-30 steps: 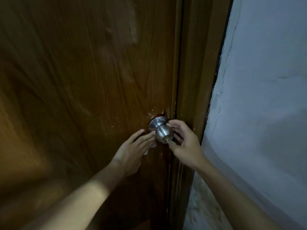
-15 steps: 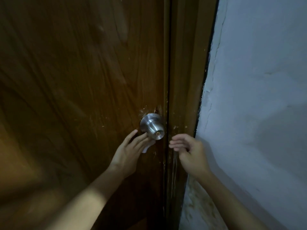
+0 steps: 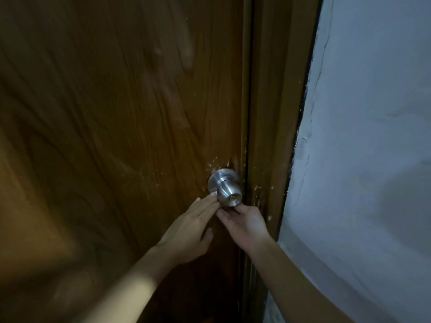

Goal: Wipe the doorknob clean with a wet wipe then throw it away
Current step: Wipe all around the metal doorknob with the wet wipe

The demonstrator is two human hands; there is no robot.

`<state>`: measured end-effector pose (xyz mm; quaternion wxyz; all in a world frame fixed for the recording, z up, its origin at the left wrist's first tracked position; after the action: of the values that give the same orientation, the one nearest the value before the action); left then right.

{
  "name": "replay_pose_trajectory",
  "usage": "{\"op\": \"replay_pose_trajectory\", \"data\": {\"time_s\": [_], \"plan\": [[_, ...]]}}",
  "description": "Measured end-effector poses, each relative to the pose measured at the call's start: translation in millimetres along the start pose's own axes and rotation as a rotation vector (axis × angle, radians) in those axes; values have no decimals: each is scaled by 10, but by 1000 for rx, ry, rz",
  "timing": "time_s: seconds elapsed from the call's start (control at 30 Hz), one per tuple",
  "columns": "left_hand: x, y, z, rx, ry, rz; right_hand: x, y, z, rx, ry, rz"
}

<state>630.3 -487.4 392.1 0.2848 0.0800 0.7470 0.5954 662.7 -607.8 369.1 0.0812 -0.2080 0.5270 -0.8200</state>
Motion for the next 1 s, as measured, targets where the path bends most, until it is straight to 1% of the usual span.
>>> {"op": "replay_pose_trajectory", "data": {"time_s": [0.13, 0.23, 0.27, 0.33, 0.4, 0.5, 0.6, 0.87, 0.93, 1.0], "plan": [[-14, 124, 22, 163, 80, -193, 11, -48, 78, -31, 97, -165], [-46, 208, 27, 205, 90, -256, 50, -76, 143, 101, 125, -299], [-57, 226, 26, 223, 94, -272, 59, -90, 157, 145, 148, -321], [-80, 248, 14, 260, 124, -311, 60, -124, 169, 156, 226, -323], [-114, 247, -9, 280, 178, -353, 77, -179, 159, 146, 333, -289], [-165, 239, -46, 264, 241, -422, 123, -237, 155, 290, 520, -229], [-204, 242, -62, 220, 254, -472, 139, -274, 176, 535, 673, -150], [-242, 256, -58, 165, 274, -492, 134, -416, 294, 1198, 1003, 106], [-243, 263, -56, 178, 276, -489, 136, -512, 333, 1354, 1046, 210], [-242, 278, -60, 192, 264, -486, 143, -613, 369, 1482, 1047, 354]]}}
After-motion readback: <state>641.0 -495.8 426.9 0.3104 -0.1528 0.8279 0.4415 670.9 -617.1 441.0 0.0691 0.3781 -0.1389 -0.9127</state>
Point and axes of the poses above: each hand's wrist, its own x-axis away from the middle knuckle, its own y-axis out of the back of the hand, z = x × y, the point moved 3 cm from there along -x, towards the middle knuckle, and after that the axes turned 4 degrees about -x, right-handed, at the moved point
